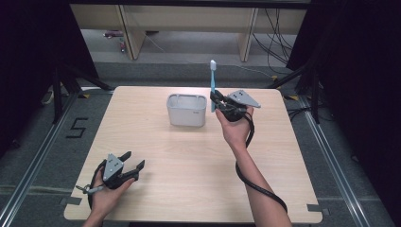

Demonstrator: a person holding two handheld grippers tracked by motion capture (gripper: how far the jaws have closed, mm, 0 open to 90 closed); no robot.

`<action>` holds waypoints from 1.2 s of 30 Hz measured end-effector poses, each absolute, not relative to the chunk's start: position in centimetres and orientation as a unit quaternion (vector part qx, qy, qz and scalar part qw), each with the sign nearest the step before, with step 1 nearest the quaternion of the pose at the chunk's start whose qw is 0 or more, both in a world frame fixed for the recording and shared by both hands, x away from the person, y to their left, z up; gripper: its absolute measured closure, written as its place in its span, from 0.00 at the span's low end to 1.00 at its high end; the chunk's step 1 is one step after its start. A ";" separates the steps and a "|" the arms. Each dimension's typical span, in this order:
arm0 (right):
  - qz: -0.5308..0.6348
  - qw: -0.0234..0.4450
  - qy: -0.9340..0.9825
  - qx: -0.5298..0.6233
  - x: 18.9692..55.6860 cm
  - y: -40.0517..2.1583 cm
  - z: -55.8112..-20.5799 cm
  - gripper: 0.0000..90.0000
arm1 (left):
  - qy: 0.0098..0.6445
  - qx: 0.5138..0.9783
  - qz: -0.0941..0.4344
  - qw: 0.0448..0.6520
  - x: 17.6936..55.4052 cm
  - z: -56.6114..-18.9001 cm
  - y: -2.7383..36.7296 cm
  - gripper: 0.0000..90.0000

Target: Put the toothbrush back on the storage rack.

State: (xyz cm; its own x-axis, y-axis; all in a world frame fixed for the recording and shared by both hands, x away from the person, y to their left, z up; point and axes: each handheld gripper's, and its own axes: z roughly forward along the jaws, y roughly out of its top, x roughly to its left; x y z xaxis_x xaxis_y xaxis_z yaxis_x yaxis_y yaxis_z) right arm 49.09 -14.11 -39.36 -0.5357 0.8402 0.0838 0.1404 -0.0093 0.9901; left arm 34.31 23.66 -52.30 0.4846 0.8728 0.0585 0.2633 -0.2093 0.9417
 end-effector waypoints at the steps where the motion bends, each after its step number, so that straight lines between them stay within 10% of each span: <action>1: 0.600 0.290 0.638 0.386 49.1 -13.9 -39.4 0.87 | 0.398 0.712 0.314 0.486 34.3 -52.3 23.7 0.39; 36: 0.596 0.302 0.640 0.380 51.1 -12.4 -39.1 0.87 | 0.405 0.705 0.309 0.493 34.2 -52.3 23.8 0.39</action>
State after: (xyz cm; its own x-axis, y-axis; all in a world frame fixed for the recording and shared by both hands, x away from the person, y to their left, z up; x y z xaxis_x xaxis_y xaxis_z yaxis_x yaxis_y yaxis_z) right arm 51.07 -12.37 -39.14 -0.5288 0.8463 0.0651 0.1258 0.0023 0.9920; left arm 34.22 23.79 -52.31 0.4805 0.8763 0.0361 0.2674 -0.1856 0.9455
